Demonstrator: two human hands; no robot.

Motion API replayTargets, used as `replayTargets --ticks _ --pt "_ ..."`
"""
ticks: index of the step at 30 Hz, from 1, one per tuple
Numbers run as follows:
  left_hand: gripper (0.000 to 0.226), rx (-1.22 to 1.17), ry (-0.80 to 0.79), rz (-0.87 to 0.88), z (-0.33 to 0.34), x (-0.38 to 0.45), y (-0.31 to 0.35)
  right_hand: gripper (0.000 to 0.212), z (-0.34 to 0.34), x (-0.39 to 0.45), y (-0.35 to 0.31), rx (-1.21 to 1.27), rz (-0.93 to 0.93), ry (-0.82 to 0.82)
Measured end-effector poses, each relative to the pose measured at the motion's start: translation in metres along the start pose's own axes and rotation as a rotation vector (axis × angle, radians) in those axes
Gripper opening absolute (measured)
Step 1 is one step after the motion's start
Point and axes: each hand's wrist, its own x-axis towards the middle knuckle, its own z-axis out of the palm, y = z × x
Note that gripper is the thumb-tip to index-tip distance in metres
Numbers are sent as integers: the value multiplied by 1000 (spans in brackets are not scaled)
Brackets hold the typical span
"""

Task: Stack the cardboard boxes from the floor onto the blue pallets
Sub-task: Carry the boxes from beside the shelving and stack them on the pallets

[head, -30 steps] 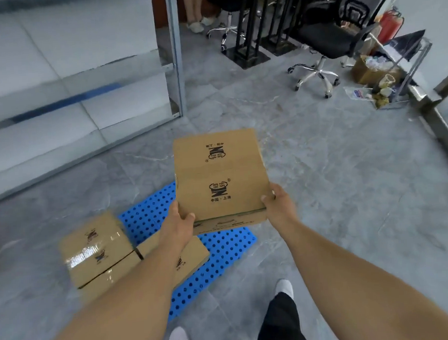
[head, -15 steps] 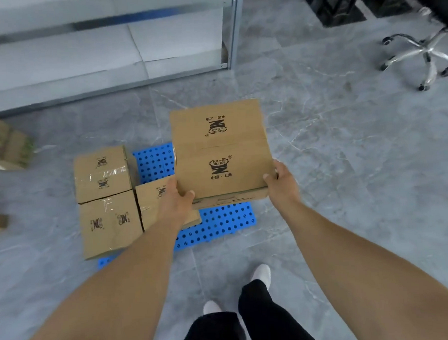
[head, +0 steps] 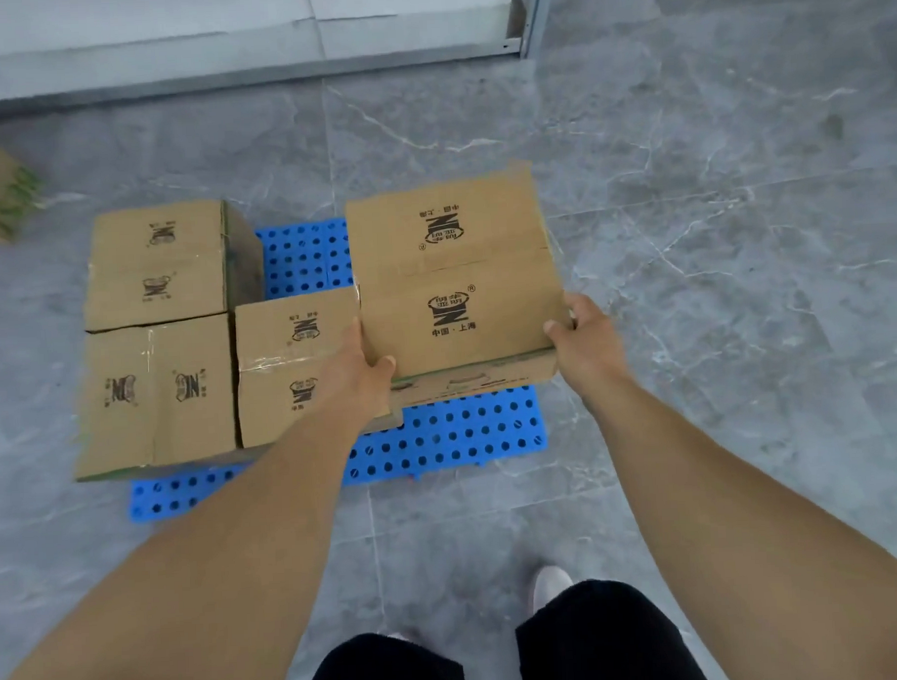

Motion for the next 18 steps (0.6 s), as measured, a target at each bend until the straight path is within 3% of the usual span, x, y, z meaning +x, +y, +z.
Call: replayTargets --ticks 9,18 --pt "58 309 67 30 94 86 -64 45 73 91 100 55 -68 -21" --pt "60 279 104 -16 126 118 -98 42 113 122 134 96 -119 -42"
